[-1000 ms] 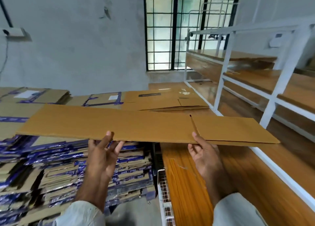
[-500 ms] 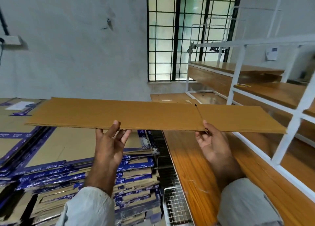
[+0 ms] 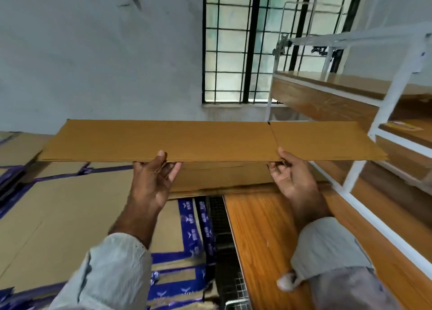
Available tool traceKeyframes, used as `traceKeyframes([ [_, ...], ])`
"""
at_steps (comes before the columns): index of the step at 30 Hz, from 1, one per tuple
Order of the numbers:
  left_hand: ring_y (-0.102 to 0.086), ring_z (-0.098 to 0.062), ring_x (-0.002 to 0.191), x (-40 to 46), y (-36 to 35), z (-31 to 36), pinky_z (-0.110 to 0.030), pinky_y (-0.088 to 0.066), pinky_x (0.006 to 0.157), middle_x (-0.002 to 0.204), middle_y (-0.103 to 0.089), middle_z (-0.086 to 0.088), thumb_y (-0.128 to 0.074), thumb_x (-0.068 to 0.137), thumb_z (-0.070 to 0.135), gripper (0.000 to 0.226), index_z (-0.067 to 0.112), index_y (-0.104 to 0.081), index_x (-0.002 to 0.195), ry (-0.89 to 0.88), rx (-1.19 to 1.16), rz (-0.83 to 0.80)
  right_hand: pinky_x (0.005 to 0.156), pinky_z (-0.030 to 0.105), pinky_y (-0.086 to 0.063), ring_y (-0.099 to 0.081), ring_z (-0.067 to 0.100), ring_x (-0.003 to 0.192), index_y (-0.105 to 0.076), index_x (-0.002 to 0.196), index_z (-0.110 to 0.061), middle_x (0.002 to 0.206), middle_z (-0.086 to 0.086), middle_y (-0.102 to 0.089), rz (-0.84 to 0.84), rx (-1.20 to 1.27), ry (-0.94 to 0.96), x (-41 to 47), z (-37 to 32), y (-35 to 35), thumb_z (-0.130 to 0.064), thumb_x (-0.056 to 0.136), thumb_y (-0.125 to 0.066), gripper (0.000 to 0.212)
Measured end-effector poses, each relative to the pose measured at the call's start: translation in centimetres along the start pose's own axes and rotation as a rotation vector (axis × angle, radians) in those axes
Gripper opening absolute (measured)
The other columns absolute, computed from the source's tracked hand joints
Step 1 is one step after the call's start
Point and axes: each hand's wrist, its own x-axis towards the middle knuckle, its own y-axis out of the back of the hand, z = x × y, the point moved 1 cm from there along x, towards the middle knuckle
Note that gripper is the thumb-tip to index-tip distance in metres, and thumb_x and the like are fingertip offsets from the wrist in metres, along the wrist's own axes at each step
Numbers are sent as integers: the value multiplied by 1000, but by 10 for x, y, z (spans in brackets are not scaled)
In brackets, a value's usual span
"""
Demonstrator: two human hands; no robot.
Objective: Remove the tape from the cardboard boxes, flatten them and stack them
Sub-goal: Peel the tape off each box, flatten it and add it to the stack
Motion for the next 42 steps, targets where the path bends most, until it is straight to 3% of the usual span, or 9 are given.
traceKeyframes([
  [6,-70,-20,80,131,-41,-30,-42,-63,78,106,-64,-5,-61,96,-2,44,21,-49,132,11,92,-4,58,26,-51,-63,13,77,-61,88,-12,71,0,-70,-3,-66,-55,146,-3,-20,-5,94,-69,12],
  [8,-71,-19,75,164,-45,-45,-42,-62,78,99,-67,-3,-64,95,0,53,17,-46,142,43,105,-12,62,27,-53,-64,13,76,-62,91,-10,73,0,-70,-16,-67,-57,179,-4,-16,-7,93,-71,10],
  [11,-71,-18,74,205,-38,-83,-38,-62,72,89,-70,-1,-63,97,4,48,15,-40,137,107,159,2,67,31,-58,-70,15,70,-60,110,-8,80,3,-69,59,-84,-43,220,-2,7,-8,84,-77,31],
  [15,-75,-24,86,240,-11,-153,-36,-62,67,112,-66,-11,-61,100,9,47,4,-43,143,220,275,177,62,28,-58,-63,9,56,-59,87,-12,64,-1,-62,200,-216,-86,262,18,63,-5,90,-74,16],
  [20,-75,-26,81,249,26,-228,-30,-61,56,106,-71,-18,-57,103,9,31,-3,-56,132,423,453,328,77,34,-58,-66,25,100,-56,111,-2,102,14,-66,420,-342,-196,293,45,137,3,94,-67,21],
  [23,-74,-27,89,250,44,-252,-32,-61,62,115,-71,-22,-55,105,10,18,-2,-59,118,471,545,361,73,30,-60,-73,21,93,-56,121,4,105,15,-71,429,-591,-264,305,57,165,-7,98,-66,28],
  [29,-72,-24,86,265,41,-256,-32,-58,72,95,-73,-16,-54,106,17,14,5,-61,103,457,708,372,63,23,-61,-77,13,75,-68,104,-5,92,9,-77,410,-987,-177,319,66,172,-33,95,-73,30],
  [33,-73,-23,80,268,39,-258,-28,-59,60,88,-73,-16,-56,105,15,18,-1,-59,114,449,699,361,75,32,-64,-77,16,77,-64,90,-11,91,9,-76,425,-1017,-168,322,67,174,-33,94,-75,25],
  [42,-76,-32,90,258,37,-233,-35,-62,65,101,-73,-27,-46,103,-3,29,-11,-51,131,522,758,298,74,33,-65,-76,15,72,-69,110,-1,92,10,-77,505,-1078,-95,312,72,164,-37,95,-72,39],
])
